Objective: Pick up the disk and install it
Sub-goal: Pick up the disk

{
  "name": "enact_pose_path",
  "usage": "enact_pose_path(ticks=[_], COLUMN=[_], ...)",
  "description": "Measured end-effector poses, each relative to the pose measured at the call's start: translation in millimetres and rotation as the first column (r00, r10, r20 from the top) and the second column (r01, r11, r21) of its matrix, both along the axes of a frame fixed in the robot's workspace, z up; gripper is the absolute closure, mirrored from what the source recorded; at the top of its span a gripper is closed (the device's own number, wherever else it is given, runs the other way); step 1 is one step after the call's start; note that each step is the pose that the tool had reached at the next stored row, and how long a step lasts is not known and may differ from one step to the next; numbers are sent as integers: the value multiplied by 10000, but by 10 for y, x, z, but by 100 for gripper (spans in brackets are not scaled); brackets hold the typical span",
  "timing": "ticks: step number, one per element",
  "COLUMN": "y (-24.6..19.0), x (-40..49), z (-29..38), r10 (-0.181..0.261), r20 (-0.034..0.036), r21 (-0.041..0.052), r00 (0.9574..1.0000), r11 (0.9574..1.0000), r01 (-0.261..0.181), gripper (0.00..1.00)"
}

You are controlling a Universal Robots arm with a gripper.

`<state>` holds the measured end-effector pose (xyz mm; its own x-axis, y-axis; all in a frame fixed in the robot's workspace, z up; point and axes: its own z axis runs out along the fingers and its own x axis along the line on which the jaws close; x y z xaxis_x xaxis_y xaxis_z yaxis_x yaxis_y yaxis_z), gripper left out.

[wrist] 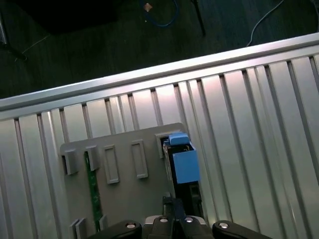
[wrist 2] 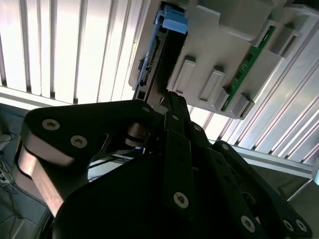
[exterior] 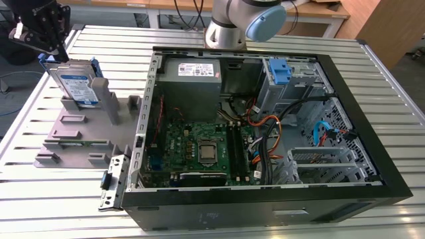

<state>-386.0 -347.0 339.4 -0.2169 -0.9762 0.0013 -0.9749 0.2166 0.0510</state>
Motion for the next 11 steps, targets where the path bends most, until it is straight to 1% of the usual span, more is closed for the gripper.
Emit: enact_pose_path(ticks=[2,6,11], y=[0,0,0], x=[0,0,-1], z=[0,-2,-6], r10=[216,593,1076], r20=[9,61,110], r21=[19,138,227], r00=[9998,9982,9941], r11=[9998,9981,9939], r01=[-216,-593,-1078], gripper=[89,89,89])
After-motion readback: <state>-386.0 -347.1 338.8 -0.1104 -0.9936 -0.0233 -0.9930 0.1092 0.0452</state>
